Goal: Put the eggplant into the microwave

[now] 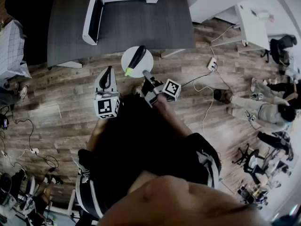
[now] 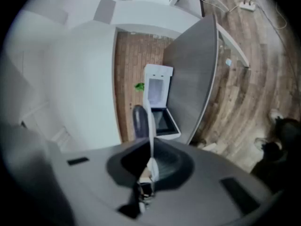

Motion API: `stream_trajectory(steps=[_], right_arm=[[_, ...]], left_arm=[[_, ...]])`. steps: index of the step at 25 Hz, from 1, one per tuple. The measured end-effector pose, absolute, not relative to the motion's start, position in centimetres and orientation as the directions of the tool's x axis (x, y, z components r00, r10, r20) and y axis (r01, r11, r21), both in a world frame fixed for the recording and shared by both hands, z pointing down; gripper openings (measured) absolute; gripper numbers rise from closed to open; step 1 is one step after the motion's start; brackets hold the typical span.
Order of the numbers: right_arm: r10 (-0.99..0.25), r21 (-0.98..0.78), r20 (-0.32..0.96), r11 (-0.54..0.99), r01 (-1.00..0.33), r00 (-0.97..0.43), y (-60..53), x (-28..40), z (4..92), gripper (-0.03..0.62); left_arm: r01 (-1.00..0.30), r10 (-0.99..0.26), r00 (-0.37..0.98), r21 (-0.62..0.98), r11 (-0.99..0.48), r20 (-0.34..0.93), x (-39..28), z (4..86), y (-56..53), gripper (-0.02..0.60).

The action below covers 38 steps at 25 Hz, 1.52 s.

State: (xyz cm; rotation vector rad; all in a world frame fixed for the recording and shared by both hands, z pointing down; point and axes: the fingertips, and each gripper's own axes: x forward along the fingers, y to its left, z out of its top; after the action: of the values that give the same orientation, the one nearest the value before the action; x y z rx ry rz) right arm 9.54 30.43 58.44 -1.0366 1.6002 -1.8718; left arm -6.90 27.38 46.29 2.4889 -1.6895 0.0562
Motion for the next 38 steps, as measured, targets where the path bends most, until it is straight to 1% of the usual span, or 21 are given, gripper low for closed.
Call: stream_trajectory(steps=[6, 15, 19, 28, 38], right_arm=[[-0.76, -0.971, 0.235, -0.213, -0.11, -0.606, 30.4, 9.5, 58.1, 0.04], [-0.749, -0.974, 0.222, -0.195, -0.113, -0.624, 30.4, 8.9, 57.9, 0.04], [-0.755, -0.974, 0.225, -0.199, -0.111, -0.616, 30.4, 8.8, 57.8, 0.04], [-0.774, -0.974, 0.223, -0.203, -0.102, -0.593, 30.6, 7.5, 58.0, 0.04], [-0.804, -0.974, 0.221, -0.216, -0.075, -0.551, 30.4, 4.8, 58.2, 0.04]], left_arm=[[-0.925, -0.92, 0.38, 0.074, -0.374, 0.095, -6.7, 46.1, 27.4, 0.035], [-0.922, -0.916, 0.384, 0.097, -0.374, 0.117, -6.8, 46.6, 27.5, 0.035], [-0.919, -0.915, 0.389, 0.107, -0.379, 0.104, -7.1, 46.4, 27.5, 0.035], [-0.916, -0.914, 0.396, 0.109, -0.387, 0.088, -9.1, 46.0, 27.2, 0.035], [-0.894, -0.893, 0.442, 0.114, -0.433, 0.078, -11.8, 45.7, 27.4, 0.035]])
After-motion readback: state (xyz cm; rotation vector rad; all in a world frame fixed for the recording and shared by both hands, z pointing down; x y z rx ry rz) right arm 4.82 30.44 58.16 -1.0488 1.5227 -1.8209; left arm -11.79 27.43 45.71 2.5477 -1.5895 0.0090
